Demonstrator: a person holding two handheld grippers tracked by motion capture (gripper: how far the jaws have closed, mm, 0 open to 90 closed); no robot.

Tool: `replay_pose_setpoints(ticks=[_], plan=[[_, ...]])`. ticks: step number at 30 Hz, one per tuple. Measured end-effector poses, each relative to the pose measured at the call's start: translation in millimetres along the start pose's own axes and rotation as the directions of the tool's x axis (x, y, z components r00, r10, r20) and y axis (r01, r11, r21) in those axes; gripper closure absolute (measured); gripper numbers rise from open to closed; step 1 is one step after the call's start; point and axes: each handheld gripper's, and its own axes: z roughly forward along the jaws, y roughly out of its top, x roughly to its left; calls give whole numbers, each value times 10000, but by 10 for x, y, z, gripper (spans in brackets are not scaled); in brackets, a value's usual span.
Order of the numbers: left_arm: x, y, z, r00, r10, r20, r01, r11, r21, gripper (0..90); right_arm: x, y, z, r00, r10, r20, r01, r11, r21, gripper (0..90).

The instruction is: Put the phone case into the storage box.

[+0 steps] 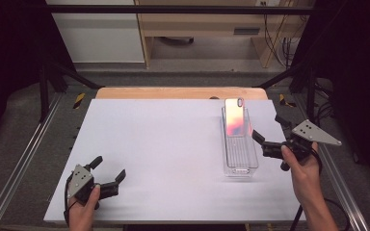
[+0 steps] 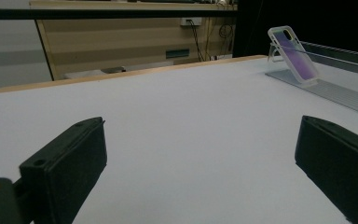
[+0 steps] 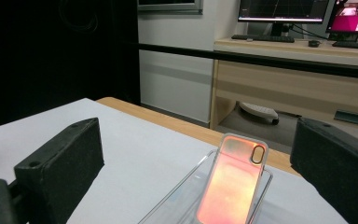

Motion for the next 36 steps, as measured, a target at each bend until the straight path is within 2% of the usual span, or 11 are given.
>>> replay_pose_setpoints(ticks=[16, 36], plan=[[-3, 2, -3, 10000, 11, 31, -10, 10000, -37, 17, -32, -22, -131, 9999, 62, 114, -61, 9999, -125, 27], [4, 3, -15, 9999, 49, 96, -48, 9999, -95, 15, -38, -80, -285, 9998, -126, 132, 129, 9996, -236, 26]])
